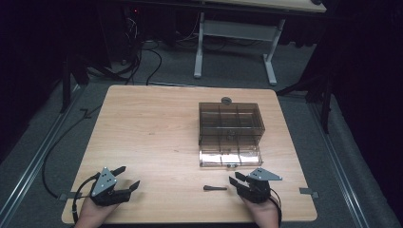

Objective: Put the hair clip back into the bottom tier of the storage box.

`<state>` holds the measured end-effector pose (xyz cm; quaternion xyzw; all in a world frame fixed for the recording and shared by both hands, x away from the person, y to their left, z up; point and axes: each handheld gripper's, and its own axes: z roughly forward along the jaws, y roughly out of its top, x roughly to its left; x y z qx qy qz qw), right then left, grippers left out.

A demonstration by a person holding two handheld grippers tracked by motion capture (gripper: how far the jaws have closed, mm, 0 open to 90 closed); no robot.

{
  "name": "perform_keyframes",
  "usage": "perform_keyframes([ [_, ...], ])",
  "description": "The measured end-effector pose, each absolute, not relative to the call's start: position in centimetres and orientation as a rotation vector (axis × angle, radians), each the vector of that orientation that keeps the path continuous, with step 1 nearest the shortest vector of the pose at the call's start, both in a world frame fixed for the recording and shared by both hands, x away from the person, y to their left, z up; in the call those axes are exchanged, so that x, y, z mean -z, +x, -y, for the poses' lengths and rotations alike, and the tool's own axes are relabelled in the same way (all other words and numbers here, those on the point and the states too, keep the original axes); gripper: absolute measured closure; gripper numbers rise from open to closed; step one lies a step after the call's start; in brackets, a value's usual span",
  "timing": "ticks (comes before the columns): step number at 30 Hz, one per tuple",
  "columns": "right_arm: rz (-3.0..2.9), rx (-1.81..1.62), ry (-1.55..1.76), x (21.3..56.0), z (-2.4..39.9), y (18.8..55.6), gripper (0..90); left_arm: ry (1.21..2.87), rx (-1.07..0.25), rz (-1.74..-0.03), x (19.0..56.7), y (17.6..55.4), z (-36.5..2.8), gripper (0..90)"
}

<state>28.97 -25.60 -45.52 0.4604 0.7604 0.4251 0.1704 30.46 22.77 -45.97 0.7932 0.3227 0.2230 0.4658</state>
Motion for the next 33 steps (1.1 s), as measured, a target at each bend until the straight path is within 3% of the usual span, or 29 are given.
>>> perform_keyframes([
  [33,-2.274,-1.171,1.226,45.0,24.0,28.8,66.8,1.941,-0.540,-0.793,46.0,30.5,-22.9,24.7],
])
